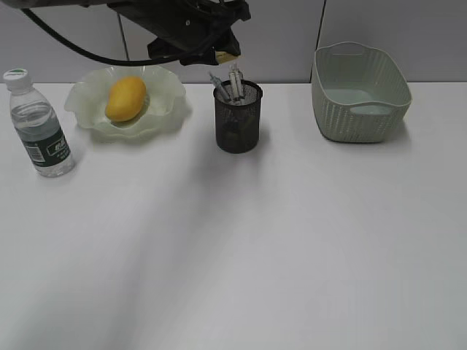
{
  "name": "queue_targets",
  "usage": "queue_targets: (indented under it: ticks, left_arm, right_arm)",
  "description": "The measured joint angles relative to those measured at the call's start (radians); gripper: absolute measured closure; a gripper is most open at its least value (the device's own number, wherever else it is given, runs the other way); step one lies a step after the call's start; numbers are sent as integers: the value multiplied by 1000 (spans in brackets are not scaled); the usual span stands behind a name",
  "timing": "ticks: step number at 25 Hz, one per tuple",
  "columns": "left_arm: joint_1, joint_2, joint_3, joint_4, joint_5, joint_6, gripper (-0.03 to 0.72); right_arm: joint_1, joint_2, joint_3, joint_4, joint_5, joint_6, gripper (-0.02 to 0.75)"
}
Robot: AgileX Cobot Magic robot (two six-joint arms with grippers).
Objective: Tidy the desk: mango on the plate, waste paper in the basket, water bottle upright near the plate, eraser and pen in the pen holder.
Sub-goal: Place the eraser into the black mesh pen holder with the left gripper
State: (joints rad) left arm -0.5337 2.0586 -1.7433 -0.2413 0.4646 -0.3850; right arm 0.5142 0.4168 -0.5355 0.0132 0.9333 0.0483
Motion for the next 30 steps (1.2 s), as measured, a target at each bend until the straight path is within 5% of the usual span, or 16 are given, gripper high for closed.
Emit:
queue_targets:
  ticks: [17, 30]
  left_arm:
    - [-12, 120, -93, -5, -16, 0, 377]
    - [-12, 120, -93, 22, -22, 0, 245]
  right_arm:
    - [0, 0, 0, 0, 0, 0, 153]
    - [0, 0, 0, 0, 0, 0, 153]
